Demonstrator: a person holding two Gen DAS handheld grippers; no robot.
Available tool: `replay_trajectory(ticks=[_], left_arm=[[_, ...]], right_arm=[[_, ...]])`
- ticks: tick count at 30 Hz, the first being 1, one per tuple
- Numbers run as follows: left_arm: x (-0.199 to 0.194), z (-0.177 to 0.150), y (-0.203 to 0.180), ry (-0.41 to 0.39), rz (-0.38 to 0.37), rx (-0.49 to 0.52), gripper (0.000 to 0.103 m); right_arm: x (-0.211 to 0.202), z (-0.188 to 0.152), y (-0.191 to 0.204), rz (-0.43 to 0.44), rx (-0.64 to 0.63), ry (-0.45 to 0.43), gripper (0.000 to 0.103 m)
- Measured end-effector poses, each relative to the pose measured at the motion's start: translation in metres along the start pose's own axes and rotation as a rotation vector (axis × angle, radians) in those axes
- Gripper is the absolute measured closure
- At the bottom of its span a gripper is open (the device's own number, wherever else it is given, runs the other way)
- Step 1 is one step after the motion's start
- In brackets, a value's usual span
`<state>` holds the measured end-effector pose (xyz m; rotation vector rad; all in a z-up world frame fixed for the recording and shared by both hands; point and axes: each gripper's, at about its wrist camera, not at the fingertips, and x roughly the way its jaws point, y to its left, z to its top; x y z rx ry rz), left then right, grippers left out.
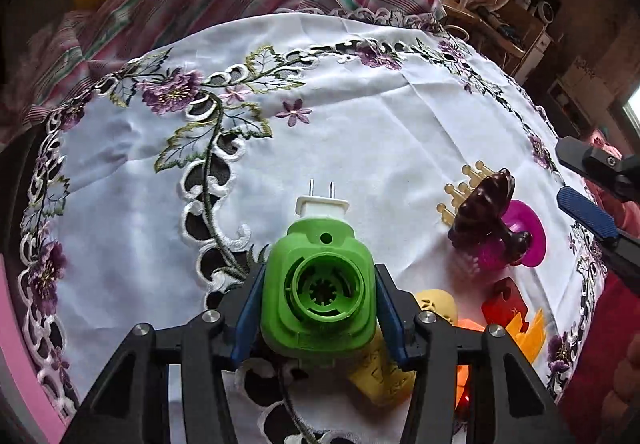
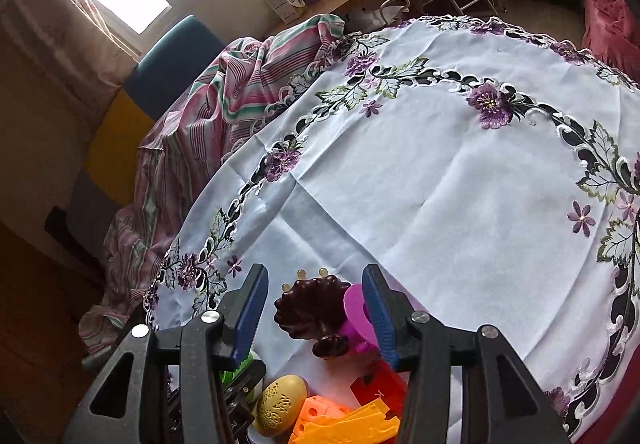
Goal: Organize rigid objects
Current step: 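Return both tools to the toys and grasp the green plug device with the left tool, then place the green plug device in the tray while the right tool grasps the brown crown piece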
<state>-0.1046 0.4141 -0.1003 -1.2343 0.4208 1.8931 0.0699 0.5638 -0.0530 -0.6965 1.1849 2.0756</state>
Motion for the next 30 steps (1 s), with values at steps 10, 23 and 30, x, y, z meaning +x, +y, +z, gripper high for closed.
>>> replay_trajectory(ticks=[10,23,30], left_arm=[[-0.069,-0.047,0.035,-0.074,-0.051,-0.117,0.05],[-0.153,-0.123,0.085,-0.17,-0.026,-0.203,0.05],[-0.182,-0.158,0.116,-0.2,-0.015,-0.288,0.05]], right_arm=[[0.018,-0.01,0.018,-0.024,-0.106,0.089,0.046],[0.051,-0.015,0.057,-0.239,-0.482,0.175,0.03],[0.075,-0.015,0.063,-0.316,-0.589,0.232,0.029]])
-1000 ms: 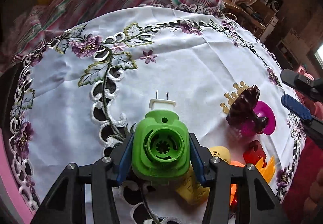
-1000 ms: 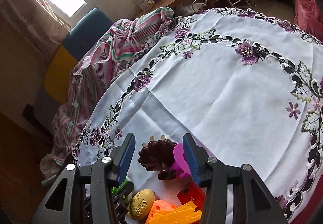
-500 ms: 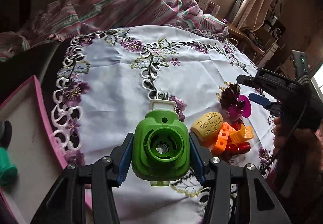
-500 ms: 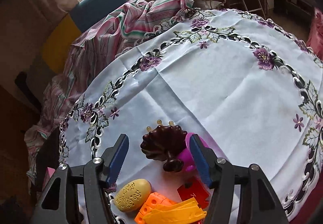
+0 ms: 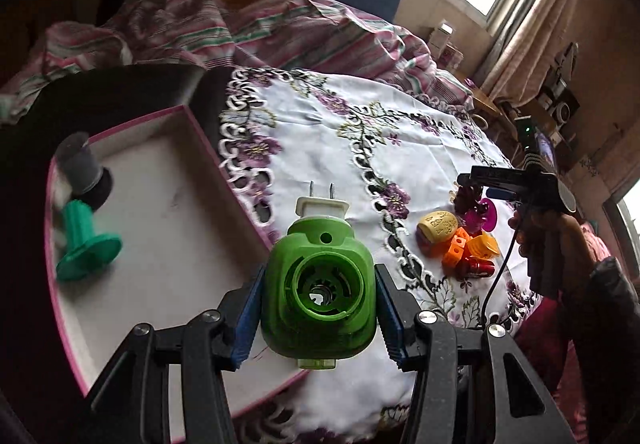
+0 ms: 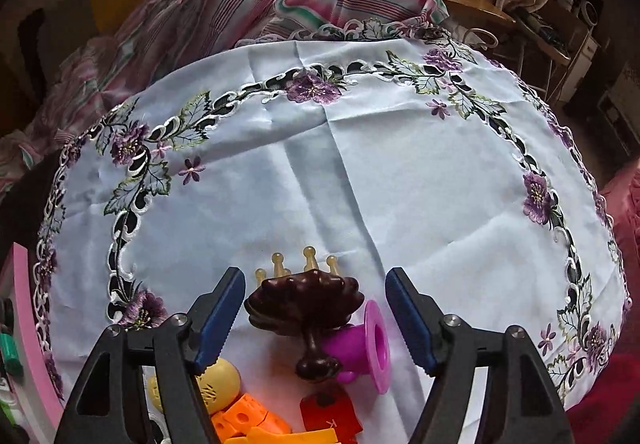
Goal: Organize rigid objects
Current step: 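Place the green plug device in the tray while the right tool grasps the brown crown piece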
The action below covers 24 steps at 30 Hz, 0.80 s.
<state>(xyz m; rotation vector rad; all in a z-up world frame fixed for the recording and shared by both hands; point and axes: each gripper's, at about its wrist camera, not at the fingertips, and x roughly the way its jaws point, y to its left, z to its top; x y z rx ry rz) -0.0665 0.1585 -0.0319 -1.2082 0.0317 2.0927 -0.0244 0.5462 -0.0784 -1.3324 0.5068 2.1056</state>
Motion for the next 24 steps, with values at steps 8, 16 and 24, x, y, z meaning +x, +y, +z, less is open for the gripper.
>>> replay_trajectory(ticks=[8,16,24], left_arm=[[-0.037,-0.026,0.048,-0.048,0.069,-0.106,0.05],[-0.054,-0.055,0.102,-0.057,0.136,-0.251,0.05],[-0.053,-0.062,0.11,-0.058,0.156,-0.282,0.05]], right_arm=[[0.012,-0.012,0.019,-0.032,-0.099,0.0,0.037],[0.012,-0.017,0.033,-0.01,-0.167,-0.006,0.037],[0.011,-0.018,0.036,-0.025,-0.188,-0.013,0.037]])
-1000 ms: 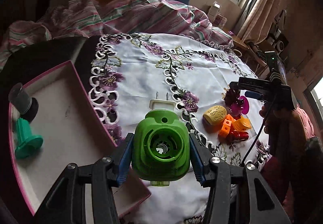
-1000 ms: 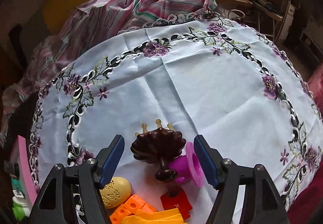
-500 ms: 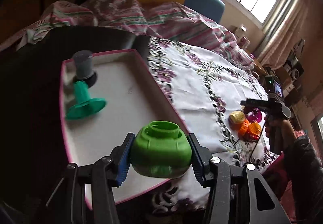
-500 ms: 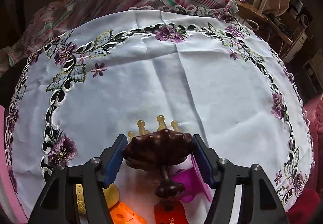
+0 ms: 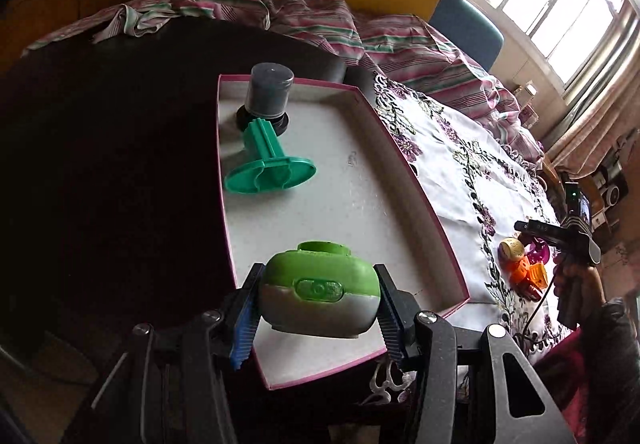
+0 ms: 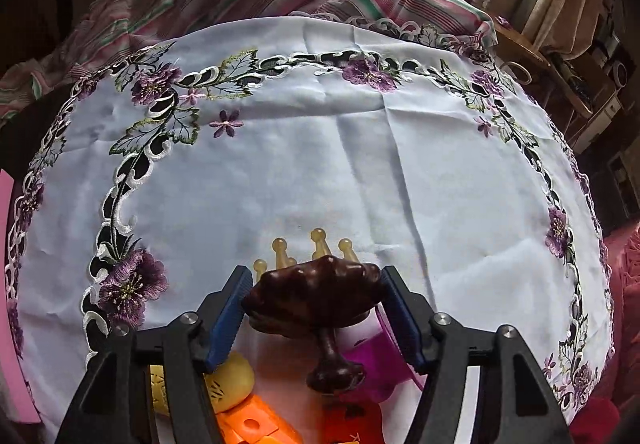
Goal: Organize rigid objects
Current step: 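Place the green plug device in the tray while the right tool grasps the brown crown piece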
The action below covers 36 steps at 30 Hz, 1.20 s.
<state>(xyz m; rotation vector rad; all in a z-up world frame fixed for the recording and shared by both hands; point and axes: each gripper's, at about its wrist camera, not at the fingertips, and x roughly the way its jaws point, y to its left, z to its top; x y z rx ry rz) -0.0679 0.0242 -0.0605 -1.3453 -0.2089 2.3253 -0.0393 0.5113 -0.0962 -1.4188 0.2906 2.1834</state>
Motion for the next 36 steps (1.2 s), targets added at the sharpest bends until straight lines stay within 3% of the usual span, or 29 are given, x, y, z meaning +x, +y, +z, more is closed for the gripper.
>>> replay_trajectory(ticks=[9,22,28,32,36], left_arm=[[0.021,0.038,-0.016,-0.018,0.009,0.04,0.05],[0.1,0.124,-0.043,-0.025,0.094,0.12,0.05],[0.129,0.139,-0.048,0.006,0.111,0.149,0.05],[0.141,0.147,-0.045,0.025,0.081,0.098,0.05],[0.147,0.15,-0.047,0.026,0.099,0.101,0.043]], right_arm=[[-0.002,0.0,0.006,-0.042,-0.038,-0.019,0.037],[-0.001,0.001,0.007,-0.07,-0.058,-0.033,0.037],[-0.001,0.002,0.006,-0.072,-0.059,-0.036,0.037],[0.0,0.002,0.005,-0.073,-0.054,-0.035,0.037],[0.0,0.003,0.005,-0.072,-0.053,-0.032,0.037]])
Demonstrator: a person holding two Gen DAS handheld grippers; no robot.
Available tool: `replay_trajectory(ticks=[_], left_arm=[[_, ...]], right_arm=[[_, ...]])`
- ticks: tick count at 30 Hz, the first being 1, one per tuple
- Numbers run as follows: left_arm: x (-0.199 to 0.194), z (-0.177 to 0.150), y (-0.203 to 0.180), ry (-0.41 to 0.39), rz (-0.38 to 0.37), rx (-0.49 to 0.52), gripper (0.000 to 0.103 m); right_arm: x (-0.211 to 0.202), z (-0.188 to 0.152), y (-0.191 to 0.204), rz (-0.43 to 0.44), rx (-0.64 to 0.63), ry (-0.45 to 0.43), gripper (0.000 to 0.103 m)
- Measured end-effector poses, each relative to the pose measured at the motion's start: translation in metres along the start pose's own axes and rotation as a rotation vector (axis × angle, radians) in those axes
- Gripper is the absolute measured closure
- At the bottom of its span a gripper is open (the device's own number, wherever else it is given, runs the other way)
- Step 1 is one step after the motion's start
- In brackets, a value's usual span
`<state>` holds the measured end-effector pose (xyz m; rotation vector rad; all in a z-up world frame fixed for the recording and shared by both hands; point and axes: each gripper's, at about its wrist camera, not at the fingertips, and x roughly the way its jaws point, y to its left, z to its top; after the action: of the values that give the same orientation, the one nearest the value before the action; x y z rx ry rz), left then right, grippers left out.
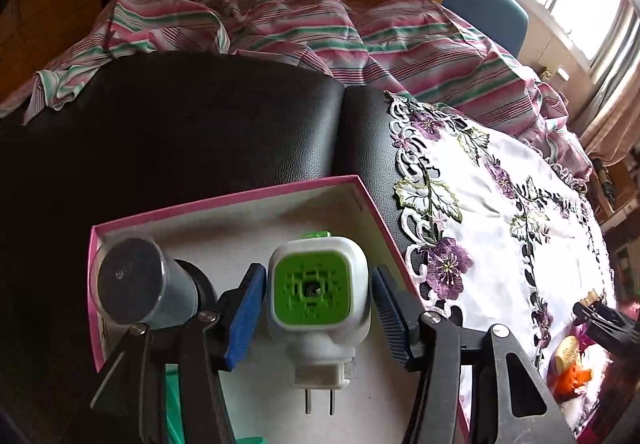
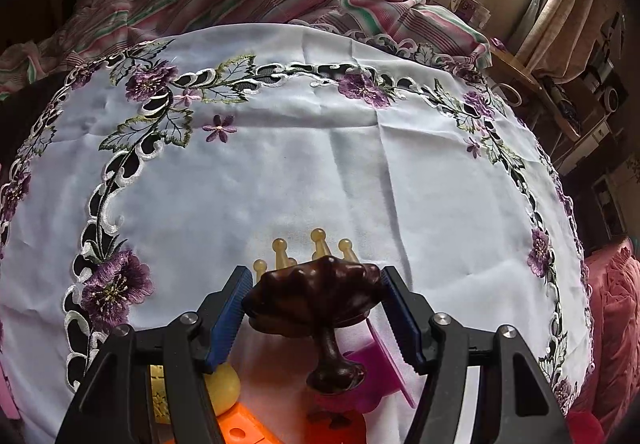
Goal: Organize rigid objects
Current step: 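Place the green plug device in the tray while the right tool grasps the brown crown piece, then hold the brown crown piece in the right tool and move it toward the tray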
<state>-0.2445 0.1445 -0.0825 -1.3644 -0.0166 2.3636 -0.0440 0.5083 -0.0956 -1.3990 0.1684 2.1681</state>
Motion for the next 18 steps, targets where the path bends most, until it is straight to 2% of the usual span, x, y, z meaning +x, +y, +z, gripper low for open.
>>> replay_trajectory(ticks=[3,9,18], left_arm=[[-0.009,-0.002,-0.001,-0.032,0.0,0.004,0.036],[-0.035,-0.019,0.0,-0.067,0.045,0.029,0.035],[-0.084,-0.073,-0.007,-0.126,0.091,0.039,0.034]], right_arm=[[0.001,0.0,0.0,-0.003,-0.002,0.004,0.037],[0.001,0.0,0.0,-0.003,-0.008,0.006,0.037],[0.001,-0.001,0.0,-0.004,-0.014,0.004,0.037]])
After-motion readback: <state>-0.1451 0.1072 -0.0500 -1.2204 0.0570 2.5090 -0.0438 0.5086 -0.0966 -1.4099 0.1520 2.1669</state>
